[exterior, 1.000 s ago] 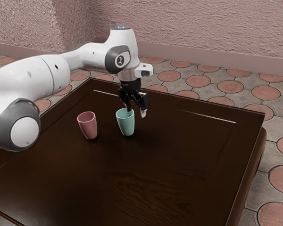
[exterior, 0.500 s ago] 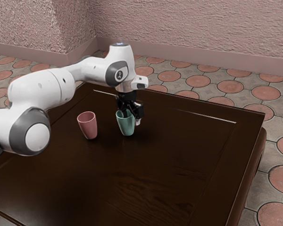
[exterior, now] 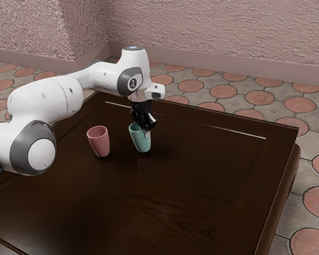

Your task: Place the right cup onto the left cup

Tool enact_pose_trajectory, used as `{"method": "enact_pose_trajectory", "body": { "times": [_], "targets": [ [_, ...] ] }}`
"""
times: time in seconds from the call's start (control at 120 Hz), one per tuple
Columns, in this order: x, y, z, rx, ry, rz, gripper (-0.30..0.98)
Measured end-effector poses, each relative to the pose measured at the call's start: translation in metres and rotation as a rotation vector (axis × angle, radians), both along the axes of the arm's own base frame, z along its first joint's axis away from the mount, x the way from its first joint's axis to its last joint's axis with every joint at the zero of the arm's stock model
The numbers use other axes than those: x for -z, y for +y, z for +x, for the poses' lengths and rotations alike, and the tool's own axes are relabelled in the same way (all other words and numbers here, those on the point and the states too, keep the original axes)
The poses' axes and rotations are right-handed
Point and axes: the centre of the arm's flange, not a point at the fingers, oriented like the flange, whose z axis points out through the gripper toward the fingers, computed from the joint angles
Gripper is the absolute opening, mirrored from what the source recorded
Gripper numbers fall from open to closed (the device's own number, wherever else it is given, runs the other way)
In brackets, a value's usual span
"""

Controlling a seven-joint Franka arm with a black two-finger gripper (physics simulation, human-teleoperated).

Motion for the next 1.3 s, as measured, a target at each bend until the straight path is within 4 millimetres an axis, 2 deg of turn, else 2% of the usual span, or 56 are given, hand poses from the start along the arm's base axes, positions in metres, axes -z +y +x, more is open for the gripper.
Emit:
{"method": "enact_pose_trajectory", "body": {
  "times": [0.1,0.25,0.342,0.533,0.617,0.7,0.808,0.967,1.142,1.3],
  "targets": [
    [-0.009,0.003,0.0,0.004,-0.009,0.003,-0.06],
    [-0.06,0.004,-0.008,0.011,-0.055,0.016,-0.08],
    [-0.087,-0.003,-0.016,0.025,-0.077,0.025,-0.08],
    [-0.152,-0.007,-0.063,0.041,-0.092,0.055,-0.09],
    [-0.174,-0.005,-0.085,0.039,-0.097,0.071,-0.09],
    [-0.186,0.008,-0.104,0.02,-0.095,0.086,-0.09],
    [-0.189,0.028,-0.113,-0.01,-0.085,0.108,-0.1],
    [-0.182,0.058,-0.114,-0.048,-0.062,0.137,-0.1],
    [-0.147,0.093,-0.106,-0.092,-0.006,0.147,-0.1],
    [-0.12,0.097,-0.1,-0.093,0.029,0.139,-0.1]
  ]
}}
